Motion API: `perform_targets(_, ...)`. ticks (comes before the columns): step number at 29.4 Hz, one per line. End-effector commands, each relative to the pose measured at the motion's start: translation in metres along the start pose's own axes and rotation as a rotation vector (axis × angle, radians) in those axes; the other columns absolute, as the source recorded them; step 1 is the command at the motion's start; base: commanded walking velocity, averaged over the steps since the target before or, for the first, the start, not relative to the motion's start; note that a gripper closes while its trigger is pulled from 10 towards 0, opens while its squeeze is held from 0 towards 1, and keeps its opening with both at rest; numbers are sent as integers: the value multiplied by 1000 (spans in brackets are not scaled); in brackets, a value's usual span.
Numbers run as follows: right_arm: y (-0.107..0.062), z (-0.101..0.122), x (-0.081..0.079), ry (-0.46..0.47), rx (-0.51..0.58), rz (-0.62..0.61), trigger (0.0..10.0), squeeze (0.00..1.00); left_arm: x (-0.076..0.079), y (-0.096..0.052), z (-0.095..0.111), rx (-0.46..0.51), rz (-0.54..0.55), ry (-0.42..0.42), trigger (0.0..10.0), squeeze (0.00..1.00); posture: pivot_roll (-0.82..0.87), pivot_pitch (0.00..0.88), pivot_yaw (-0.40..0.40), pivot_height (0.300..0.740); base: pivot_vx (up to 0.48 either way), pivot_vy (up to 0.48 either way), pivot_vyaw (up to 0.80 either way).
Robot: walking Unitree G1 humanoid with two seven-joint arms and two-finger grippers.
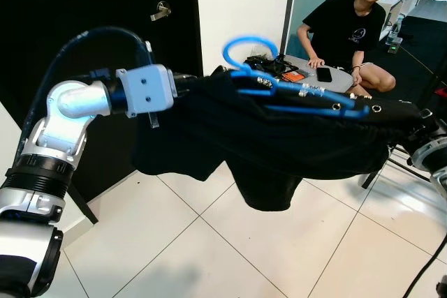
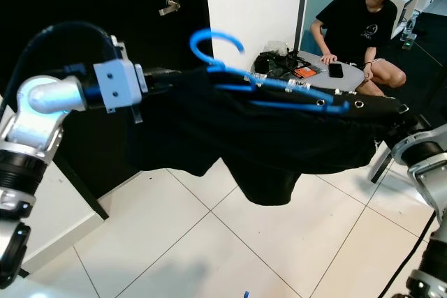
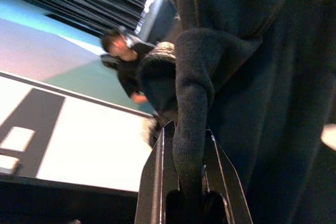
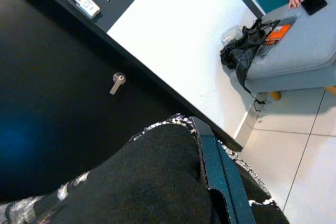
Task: Hang hanger
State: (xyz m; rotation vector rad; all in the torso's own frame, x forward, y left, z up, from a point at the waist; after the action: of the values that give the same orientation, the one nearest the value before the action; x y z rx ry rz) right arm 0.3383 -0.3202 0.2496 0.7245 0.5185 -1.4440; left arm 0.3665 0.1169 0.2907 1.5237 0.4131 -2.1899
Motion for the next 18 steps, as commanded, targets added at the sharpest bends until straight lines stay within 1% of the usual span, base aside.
perform_targets(1,-4,20,5,1,71,-34,0,0,3,-12,-14,-69,-13,5,10000,0,-20,0,35,740,0,0,0)
perform_targets(2,-3,20,3,-10,69,-35,0,0,9,-11,-16,-76,-31,16,10000,0,-19,0,35,740,0,0,0)
perform_targets(5,-3,20,3,-10,69,-35,0,0,9,-11,-16,-76,-31,16,10000,0,-19,0,35,740,0,0,0)
perform_targets(6,-2,18,-1,-14,61,-27,0,0,13,-10,-19,-90,-42,29,10000,0,-19,0,34,740,0,0,0)
perform_targets(7,-2,18,-1,-14,61,-27,0,0,13,-10,-19,-90,-42,29,10000,0,-19,0,34,740,0,0,0)
perform_targets(8,0,16,-6,-20,54,-17,0,0,16,-9,-22,-106,-47,40,10000,0,-21,0,36,740,0,0,0)
perform_targets(10,0,16,-6,-20,54,-17,0,0,16,-9,-22,-106,-47,40,10000,0,-21,0,36,740,0,0,0)
perform_targets(11,2,11,-16,-31,33,10,0,0,15,-7,-26,-123,-26,39,10000,0,-25,0,38,740,0,0,0)
perform_targets(12,6,1,-28,-54,-5,45,0,0,12,-3,-26,-129,8,28,10000,0,-28,0,39,740,0,0,0)
perform_targets(13,6,1,-28,-54,-5,45,0,0,12,-3,-26,-129,8,28,10000,0,-28,0,39,740,0,0,0)
perform_targets(14,10,-10,-40,-73,-42,77,0,0,9,2,-26,-126,42,9,10000,0,-29,0,40,740,0,0,0)
perform_targets(15,10,-10,-40,-73,-42,77,0,0,9,2,-26,-126,42,9,10000,0,-29,0,40,740,0,0,0)
perform_targets(16,14,-19,-49,-84,-72,100,0,0,8,6,-25,-122,68,-3,10000,0,-30,0,40,740,0,0,0)
perform_targets(18,27,-41,-71,-102,-141,142,0,0,14,17,-24,-124,79,-17,10000,0,-29,0,36,740,0,0,0)
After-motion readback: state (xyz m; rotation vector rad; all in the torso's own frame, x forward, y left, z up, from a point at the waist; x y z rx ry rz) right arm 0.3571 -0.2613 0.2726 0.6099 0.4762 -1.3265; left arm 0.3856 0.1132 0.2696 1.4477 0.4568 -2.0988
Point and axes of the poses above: a point about 5 cm out from each wrist's last joint towards the gripper, its own y axis pointing out of the wrist towards the gripper, its own z axis along the axis of the wrist's last joint, x = y × z, the point moved 5 cm from there along y, pointing out of the wrist towards the gripper, and after that the axes turned 3 degrees about y, right-handed, at the moved point
